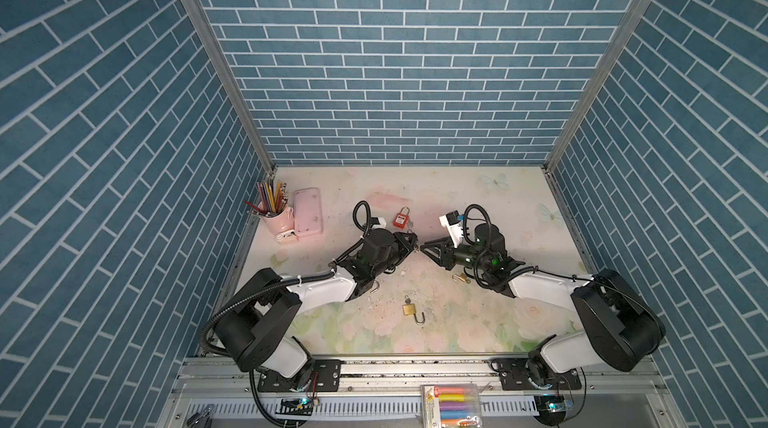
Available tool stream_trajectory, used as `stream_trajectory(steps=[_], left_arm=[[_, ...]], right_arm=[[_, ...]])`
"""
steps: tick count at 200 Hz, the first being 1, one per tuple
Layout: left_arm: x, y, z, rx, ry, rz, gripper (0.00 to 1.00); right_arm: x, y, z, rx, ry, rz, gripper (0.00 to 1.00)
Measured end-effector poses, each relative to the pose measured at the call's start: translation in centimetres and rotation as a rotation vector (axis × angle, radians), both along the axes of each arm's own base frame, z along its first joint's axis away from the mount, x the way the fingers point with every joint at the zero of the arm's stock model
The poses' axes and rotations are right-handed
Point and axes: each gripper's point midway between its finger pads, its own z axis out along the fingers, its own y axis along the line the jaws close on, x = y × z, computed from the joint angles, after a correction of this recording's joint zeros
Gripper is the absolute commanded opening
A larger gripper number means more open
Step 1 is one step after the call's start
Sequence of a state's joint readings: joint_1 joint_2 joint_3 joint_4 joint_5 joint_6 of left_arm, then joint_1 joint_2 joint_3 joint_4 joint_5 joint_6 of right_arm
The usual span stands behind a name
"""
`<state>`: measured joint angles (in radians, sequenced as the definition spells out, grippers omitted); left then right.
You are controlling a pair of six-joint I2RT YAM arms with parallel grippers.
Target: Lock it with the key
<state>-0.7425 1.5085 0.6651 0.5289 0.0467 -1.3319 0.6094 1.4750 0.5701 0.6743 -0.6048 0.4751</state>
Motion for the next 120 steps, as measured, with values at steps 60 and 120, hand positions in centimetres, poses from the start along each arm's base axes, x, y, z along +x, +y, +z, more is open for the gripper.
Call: stream_trajectory(steps=[60, 120], left_arm=[[0.0, 0.0, 0.0, 0.0, 0.0, 0.001, 0.0], [0.2, 0.2, 0.0, 0.0, 0.001, 0.007, 0.0]], right_arm=[[0.9, 1.0, -1.1, -0.011, 0.041, 0.002, 0.24], [1.3, 1.6, -1.0, -0.002, 0.046, 0.015, 0.16]])
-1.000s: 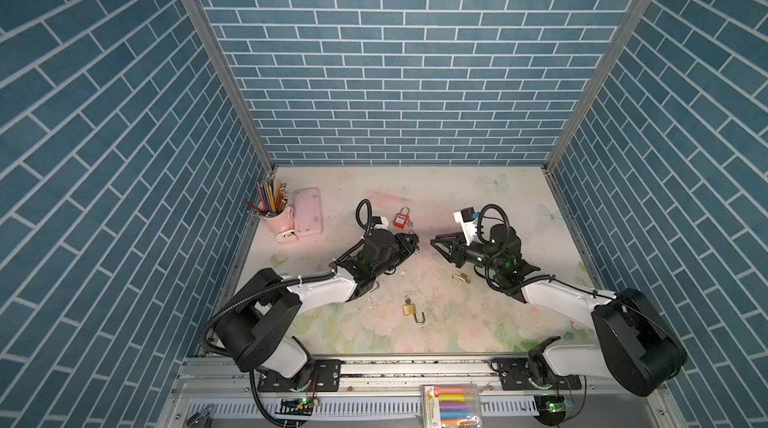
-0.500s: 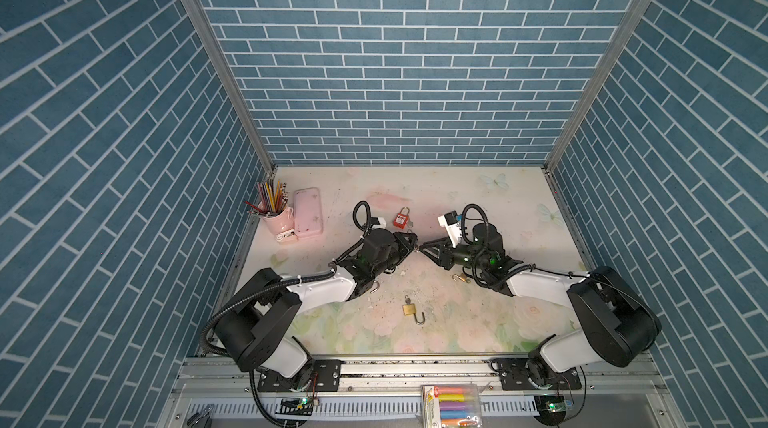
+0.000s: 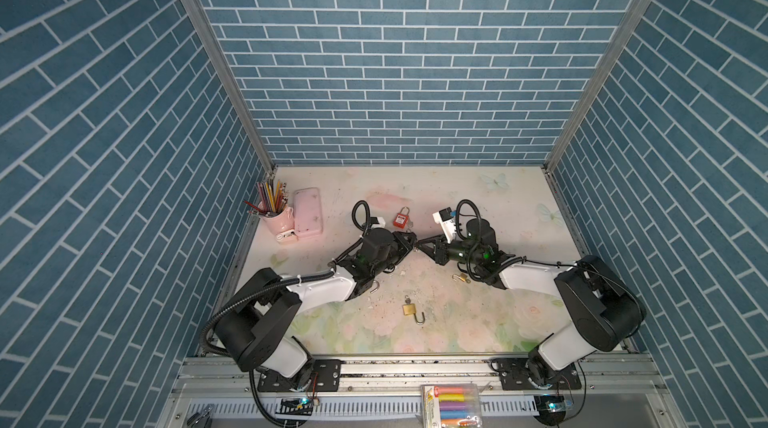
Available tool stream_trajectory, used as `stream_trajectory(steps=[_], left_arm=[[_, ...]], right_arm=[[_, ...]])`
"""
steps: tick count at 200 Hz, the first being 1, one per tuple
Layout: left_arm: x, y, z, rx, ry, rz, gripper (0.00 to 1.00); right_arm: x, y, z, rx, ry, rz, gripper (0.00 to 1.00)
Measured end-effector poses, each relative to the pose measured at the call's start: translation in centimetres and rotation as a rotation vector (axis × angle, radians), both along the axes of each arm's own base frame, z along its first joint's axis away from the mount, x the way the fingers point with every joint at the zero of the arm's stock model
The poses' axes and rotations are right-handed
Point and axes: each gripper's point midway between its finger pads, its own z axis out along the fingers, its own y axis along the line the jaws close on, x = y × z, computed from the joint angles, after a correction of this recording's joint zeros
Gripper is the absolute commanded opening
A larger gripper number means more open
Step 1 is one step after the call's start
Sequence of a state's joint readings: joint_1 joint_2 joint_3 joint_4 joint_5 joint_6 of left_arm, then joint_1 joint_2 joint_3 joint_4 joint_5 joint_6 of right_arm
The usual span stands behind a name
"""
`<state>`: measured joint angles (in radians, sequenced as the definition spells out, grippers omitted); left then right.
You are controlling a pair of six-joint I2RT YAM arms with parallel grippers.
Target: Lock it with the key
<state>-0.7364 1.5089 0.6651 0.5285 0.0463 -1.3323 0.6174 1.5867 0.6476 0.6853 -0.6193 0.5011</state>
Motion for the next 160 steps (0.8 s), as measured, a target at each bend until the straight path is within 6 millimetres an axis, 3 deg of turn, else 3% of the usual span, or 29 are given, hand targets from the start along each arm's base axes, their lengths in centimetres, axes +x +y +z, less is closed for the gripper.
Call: stream_trajectory(steps=[48, 160], left_arm=[[0.0, 0.0, -0.3, 0.004, 0.006, 0.0, 0.0], [0.6, 0.0, -1.0, 0.062, 0.071, 0.018, 0.0]], right_arm=[[-0.3, 0.3, -0.5, -0.004, 0.013, 0.017, 0.15], [0.4, 0.5, -1.4, -0.012, 0.048, -0.005, 0.0]])
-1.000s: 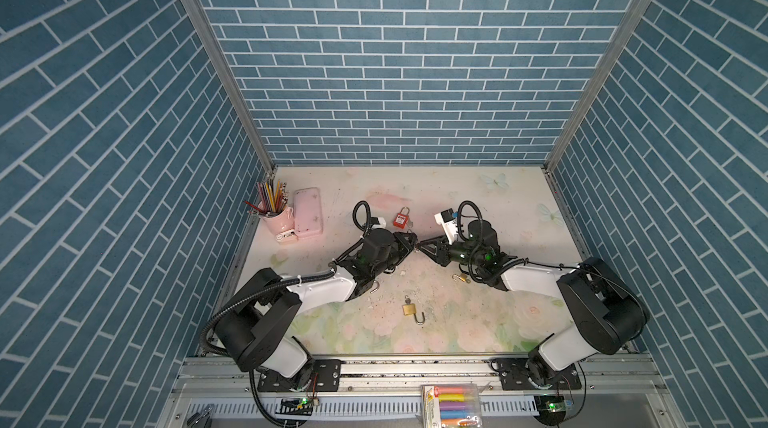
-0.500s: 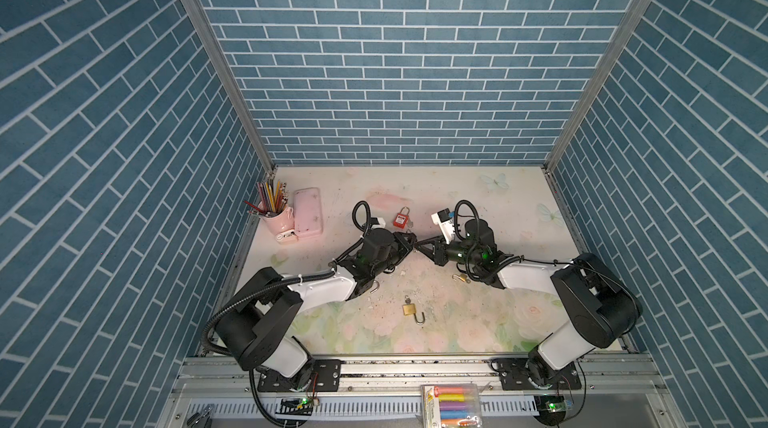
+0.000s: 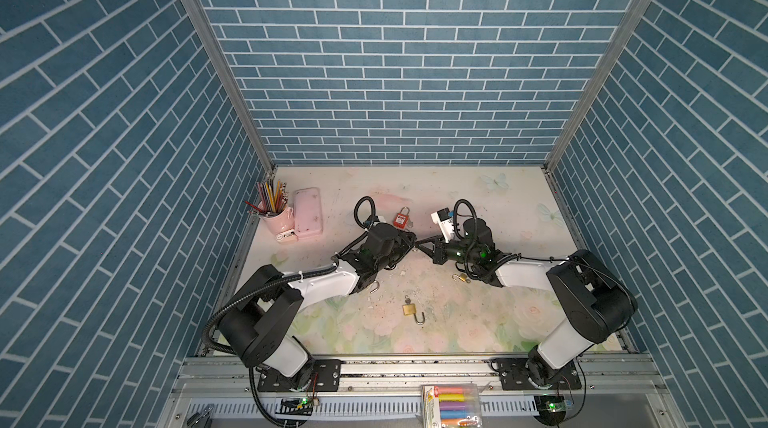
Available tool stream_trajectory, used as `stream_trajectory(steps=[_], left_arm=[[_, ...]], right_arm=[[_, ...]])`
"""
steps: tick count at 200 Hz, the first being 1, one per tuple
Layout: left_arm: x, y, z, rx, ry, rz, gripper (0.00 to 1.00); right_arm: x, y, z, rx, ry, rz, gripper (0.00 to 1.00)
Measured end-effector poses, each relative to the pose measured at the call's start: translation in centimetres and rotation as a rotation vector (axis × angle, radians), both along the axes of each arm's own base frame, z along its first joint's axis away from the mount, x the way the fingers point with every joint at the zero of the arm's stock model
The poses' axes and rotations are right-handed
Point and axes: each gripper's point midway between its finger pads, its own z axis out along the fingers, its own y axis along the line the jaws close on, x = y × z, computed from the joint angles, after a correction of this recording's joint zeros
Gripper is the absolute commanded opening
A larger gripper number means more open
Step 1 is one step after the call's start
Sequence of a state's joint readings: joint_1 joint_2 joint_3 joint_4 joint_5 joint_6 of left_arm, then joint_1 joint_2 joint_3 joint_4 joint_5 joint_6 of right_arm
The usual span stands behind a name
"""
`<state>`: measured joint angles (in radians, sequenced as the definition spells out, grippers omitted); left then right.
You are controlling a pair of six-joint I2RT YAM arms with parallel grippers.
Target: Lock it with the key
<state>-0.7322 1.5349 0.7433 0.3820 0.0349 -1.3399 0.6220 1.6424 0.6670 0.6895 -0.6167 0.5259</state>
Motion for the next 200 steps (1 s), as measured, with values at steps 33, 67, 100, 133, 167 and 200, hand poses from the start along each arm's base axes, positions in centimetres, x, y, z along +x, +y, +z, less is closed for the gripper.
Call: stream_trajectory(steps=[33, 67, 100, 133, 167, 200], left_arm=[[0.1, 0.0, -0.4, 0.01, 0.013, 0.007, 0.0], [0.1, 0.2, -0.7, 0.018, 0.026, 0.016, 0.0], [0.5, 0.7, -0.8, 0.01, 0.038, 0.023, 0.0], [2.0, 3.1, 0.3, -0.004, 0.03, 0.074, 0.0], [5.3, 8.8, 2.7, 0.009, -0.039, 0.246, 0.0], [5.6, 9.3, 4.1, 0.076, -0.091, 0.222, 0.0]], right_arm=[[0.1, 0.1, -0.3, -0.005, 0.009, 0.001, 0.0], [0.0, 0.2, -0.7, -0.009, 0.018, 0.006, 0.0], [0.0, 0.2, -0.7, -0.007, 0.018, 0.009, 0.0], [-0.8, 0.4, -0.8, 0.003, 0.022, 0.043, 0.0], [-3.1, -0.1, -2.8, -0.022, 0.087, 0.088, 0.0], [-3.2, -0.7, -2.0, -0.016, 0.08, 0.078, 0.0]])
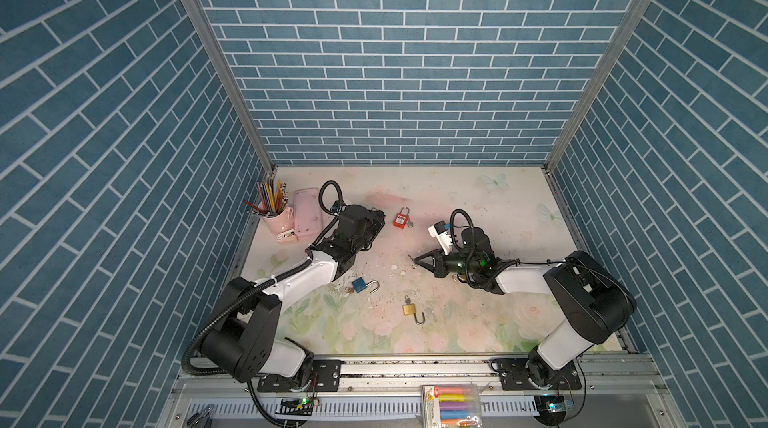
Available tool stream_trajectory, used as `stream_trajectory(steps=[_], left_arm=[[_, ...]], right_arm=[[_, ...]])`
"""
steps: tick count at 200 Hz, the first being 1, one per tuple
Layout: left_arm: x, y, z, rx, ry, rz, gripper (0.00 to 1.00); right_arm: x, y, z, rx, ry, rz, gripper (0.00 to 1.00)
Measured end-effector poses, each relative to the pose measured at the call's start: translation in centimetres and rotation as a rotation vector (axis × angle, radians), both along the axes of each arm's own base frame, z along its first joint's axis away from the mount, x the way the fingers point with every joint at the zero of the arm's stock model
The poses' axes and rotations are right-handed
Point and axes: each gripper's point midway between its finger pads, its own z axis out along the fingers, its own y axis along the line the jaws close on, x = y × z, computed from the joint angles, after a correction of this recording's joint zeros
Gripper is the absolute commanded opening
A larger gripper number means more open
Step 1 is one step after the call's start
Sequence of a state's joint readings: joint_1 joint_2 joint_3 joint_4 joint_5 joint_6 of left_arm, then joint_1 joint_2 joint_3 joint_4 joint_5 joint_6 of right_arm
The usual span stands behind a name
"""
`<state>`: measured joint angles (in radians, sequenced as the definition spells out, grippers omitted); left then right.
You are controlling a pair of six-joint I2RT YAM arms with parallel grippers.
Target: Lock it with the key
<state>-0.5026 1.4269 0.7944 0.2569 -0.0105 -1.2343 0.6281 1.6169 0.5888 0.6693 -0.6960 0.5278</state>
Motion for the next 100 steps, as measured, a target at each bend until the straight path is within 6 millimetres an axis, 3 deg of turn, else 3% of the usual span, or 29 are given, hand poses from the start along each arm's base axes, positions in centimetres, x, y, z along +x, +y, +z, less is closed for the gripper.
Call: stream_trajectory(steps=[32, 62, 83, 100], left_arm=[[0.8, -1.6, 2.5, 0.17, -0.055, -0.075, 0.0], [1.7, -6.7, 4.8, 0.331, -0.109, -0.19, 0.0], [1.5, -11.0, 3.7, 0.427, -0.096, -0.288, 0.0], [1.2, -14.8, 0.9, 0.5, -0.045, -0.374, 0.0]], right_arm=[[2.6, -2.4, 1.9, 0.011, -0.027, -0.117, 0.0], [6.0, -6.6, 1.7, -0.04, 0.0, -0.296, 0.0], [7.7, -9.5, 1.1, -0.068, 0.04, -0.405, 0.0], [8.8, -11.6, 1.0, -0.074, 0.061, -0.481, 0.0]])
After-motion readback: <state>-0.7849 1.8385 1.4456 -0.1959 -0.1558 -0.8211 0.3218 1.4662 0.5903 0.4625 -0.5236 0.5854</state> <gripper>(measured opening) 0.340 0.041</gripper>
